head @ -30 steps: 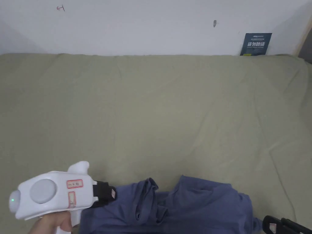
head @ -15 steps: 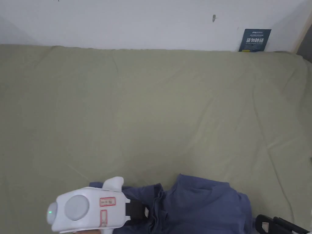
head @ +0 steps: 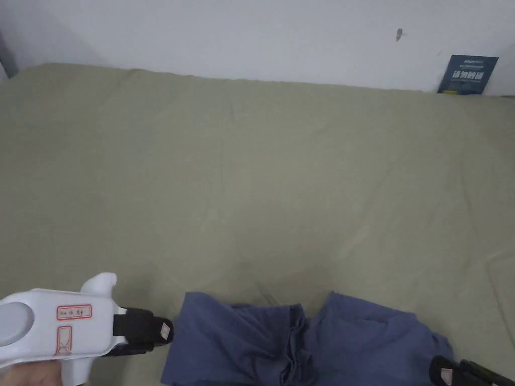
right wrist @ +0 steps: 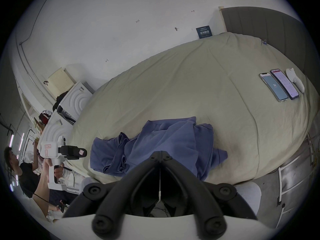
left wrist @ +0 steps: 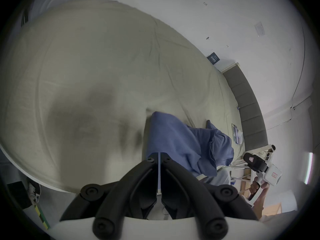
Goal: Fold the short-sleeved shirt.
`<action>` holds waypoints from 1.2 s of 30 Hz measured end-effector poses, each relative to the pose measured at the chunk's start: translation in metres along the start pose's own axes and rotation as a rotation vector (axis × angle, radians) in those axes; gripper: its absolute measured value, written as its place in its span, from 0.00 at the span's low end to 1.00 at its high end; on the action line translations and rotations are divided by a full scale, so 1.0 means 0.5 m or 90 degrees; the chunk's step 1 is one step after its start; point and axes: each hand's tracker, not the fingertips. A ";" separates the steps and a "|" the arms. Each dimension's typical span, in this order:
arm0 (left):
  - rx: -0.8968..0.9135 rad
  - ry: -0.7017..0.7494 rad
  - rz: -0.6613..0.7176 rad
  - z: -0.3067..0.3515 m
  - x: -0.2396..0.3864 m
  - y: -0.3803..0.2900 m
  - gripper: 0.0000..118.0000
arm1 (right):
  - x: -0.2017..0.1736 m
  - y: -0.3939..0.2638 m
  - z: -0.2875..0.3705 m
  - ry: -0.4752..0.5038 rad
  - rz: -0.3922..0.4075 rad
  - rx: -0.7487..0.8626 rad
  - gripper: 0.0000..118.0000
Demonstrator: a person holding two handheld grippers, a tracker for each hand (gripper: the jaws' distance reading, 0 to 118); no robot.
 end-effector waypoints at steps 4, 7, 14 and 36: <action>-0.017 -0.020 -0.029 -0.035 0.012 0.005 1.00 | -0.039 -0.002 -0.002 -0.004 0.005 -0.003 0.01; -0.038 -0.067 -0.015 -0.051 -0.001 0.019 0.99 | -0.031 0.002 -0.005 -0.010 0.006 -0.006 0.01; -0.078 -0.226 0.040 -0.162 -0.047 0.031 0.98 | -0.014 -0.006 -0.010 -0.021 -0.007 -0.016 0.01; 0.058 -0.058 0.105 0.104 -0.067 0.012 0.11 | -0.018 0.001 0.016 -0.006 -0.010 -0.003 0.01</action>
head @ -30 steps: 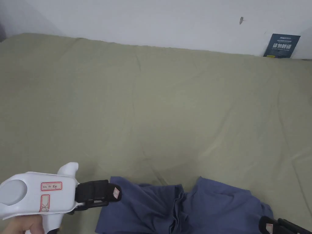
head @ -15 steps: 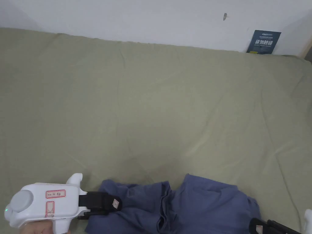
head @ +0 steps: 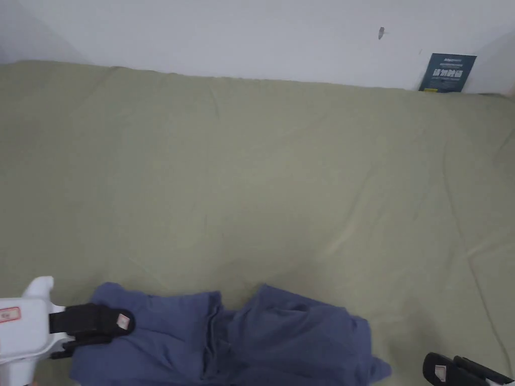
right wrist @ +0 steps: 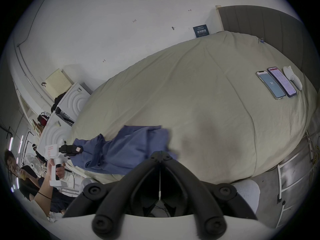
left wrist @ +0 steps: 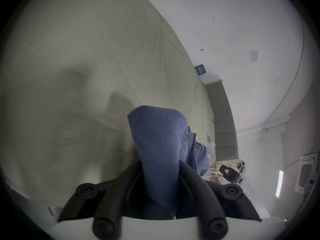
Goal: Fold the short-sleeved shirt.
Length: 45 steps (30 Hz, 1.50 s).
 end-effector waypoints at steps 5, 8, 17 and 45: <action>0.039 0.190 -0.107 0.077 0.096 0.014 0.11 | -0.013 -0.004 -0.003 0.014 0.008 -0.005 0.01; 0.035 0.238 -0.143 0.057 0.185 0.002 0.11 | 0.000 -0.009 -0.010 0.019 0.006 -0.004 0.01; -0.007 0.339 -0.338 -0.106 0.419 -0.106 0.11 | 0.031 -0.010 0.020 0.005 0.021 0.020 0.01; -0.024 0.055 -0.217 -0.200 0.351 -0.142 0.03 | 0.100 -0.028 0.037 -0.003 -0.048 0.029 0.01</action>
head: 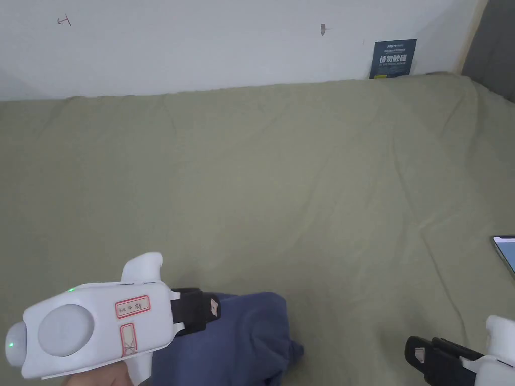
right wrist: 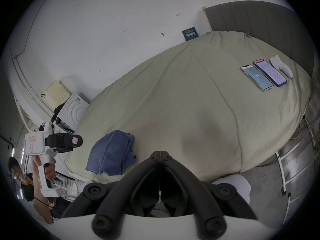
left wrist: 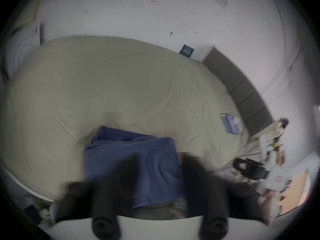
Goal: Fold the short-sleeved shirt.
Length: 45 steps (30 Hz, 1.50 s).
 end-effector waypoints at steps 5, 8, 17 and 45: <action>-0.058 -0.089 0.052 -0.110 0.001 -0.022 0.03 | -0.012 -0.005 -0.005 0.010 0.000 -0.012 0.01; -0.090 -0.093 0.041 -0.213 -0.003 -0.019 0.03 | -0.015 -0.006 -0.003 0.006 0.006 -0.017 0.01; -0.083 -0.124 0.070 -0.246 -0.030 -0.046 0.03 | -0.062 0.005 -0.038 0.064 0.017 -0.052 0.01; -0.159 -0.219 0.130 -0.124 -0.329 0.027 1.00 | -0.053 -0.031 -0.490 0.483 -0.240 -0.343 0.01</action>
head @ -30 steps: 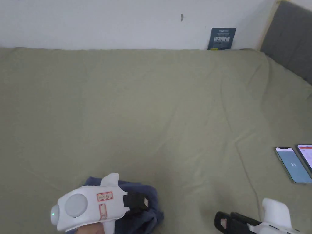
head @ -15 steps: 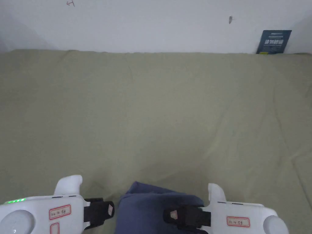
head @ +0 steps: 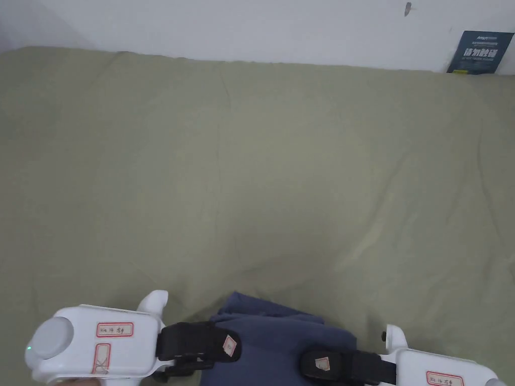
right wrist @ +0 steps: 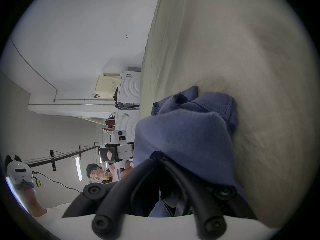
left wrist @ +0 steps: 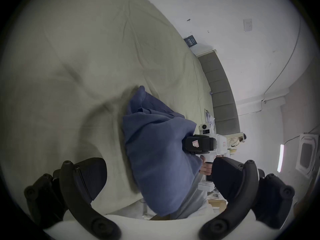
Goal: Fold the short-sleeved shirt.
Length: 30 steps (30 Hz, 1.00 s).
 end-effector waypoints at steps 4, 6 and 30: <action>-0.007 -0.116 0.015 -0.059 -0.031 0.009 1.00 | 0.003 -0.002 0.000 0.008 -0.004 0.003 0.01; -0.003 -0.116 -0.004 -0.063 -0.036 0.011 0.90 | 0.007 -0.001 0.000 0.012 -0.010 0.004 0.01; 0.116 0.221 0.008 0.492 -0.125 0.161 0.26 | -0.136 -0.006 0.045 -0.101 0.133 0.064 0.01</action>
